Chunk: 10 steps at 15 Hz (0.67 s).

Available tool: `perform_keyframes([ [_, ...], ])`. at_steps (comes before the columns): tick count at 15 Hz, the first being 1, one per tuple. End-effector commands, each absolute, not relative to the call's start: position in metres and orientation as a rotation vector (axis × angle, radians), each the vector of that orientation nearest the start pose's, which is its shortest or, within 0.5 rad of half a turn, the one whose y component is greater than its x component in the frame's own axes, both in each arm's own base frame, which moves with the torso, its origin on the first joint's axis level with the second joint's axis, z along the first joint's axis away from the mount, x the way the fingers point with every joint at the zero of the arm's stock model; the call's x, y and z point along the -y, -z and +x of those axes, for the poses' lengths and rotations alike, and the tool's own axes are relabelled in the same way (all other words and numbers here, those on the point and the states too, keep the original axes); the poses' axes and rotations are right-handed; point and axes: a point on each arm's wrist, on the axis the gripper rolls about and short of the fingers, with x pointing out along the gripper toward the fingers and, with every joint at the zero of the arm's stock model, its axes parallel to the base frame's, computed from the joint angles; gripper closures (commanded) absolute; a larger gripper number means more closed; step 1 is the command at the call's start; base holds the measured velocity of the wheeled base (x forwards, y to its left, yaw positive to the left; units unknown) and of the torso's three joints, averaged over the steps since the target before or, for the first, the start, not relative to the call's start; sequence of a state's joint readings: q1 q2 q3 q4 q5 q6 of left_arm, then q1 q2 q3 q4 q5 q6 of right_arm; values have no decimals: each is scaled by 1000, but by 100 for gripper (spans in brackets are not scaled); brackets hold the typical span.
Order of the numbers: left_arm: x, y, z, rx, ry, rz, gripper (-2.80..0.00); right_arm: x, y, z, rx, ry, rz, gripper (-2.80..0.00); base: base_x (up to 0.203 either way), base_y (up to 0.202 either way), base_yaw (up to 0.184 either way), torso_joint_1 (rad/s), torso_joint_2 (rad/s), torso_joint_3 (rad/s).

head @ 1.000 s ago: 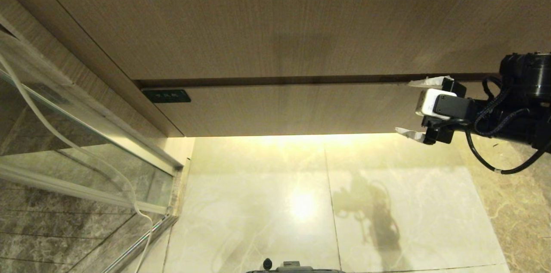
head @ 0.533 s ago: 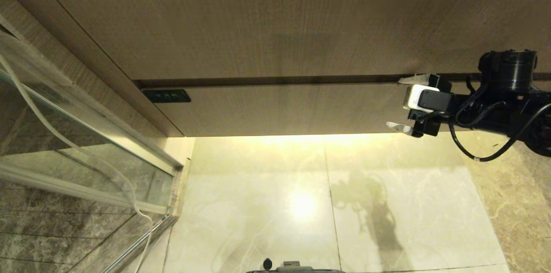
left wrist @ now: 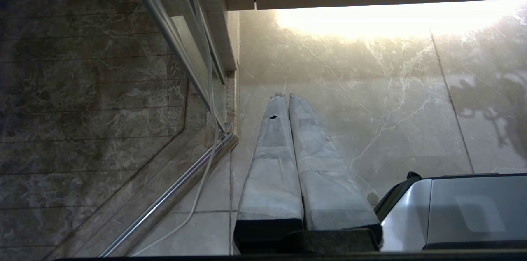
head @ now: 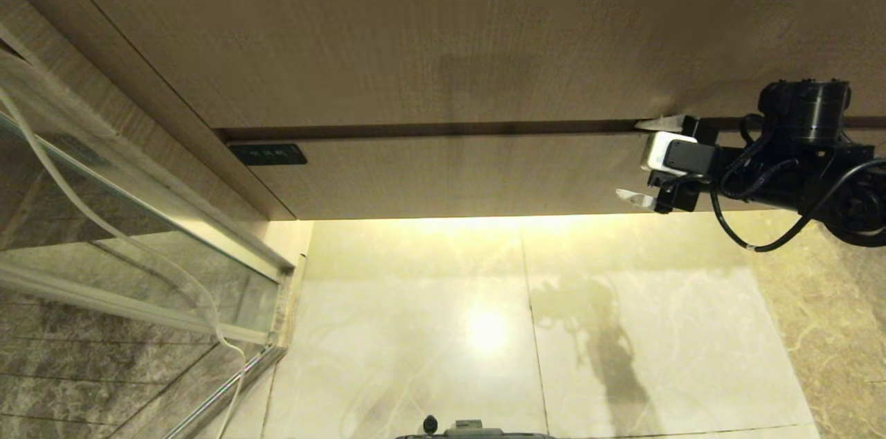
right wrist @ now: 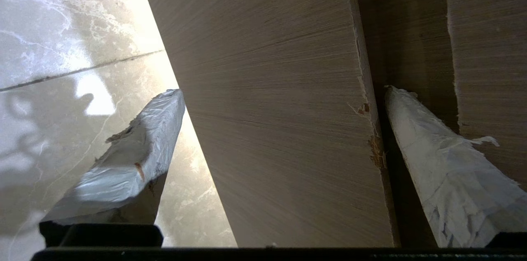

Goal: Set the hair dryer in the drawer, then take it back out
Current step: Pull open the drawer

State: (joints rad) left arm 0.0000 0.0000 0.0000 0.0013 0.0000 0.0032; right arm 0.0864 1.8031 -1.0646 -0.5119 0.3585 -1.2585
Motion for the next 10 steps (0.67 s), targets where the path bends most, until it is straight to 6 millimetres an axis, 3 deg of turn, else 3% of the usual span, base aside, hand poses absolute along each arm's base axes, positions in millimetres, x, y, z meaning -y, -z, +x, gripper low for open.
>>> perform_keyframes([
  [1, 0, -75, -23, -2, 0, 5, 0, -38, -206, 348, 91, -523, -1207, -280, 0, 0, 0, 0, 0, 0],
  [10, 0, -75, -23, -2, 0, 5, 0, -37, -183, 354, -68, -561, -1200, -280, 0, 0, 0, 0, 0, 0],
])
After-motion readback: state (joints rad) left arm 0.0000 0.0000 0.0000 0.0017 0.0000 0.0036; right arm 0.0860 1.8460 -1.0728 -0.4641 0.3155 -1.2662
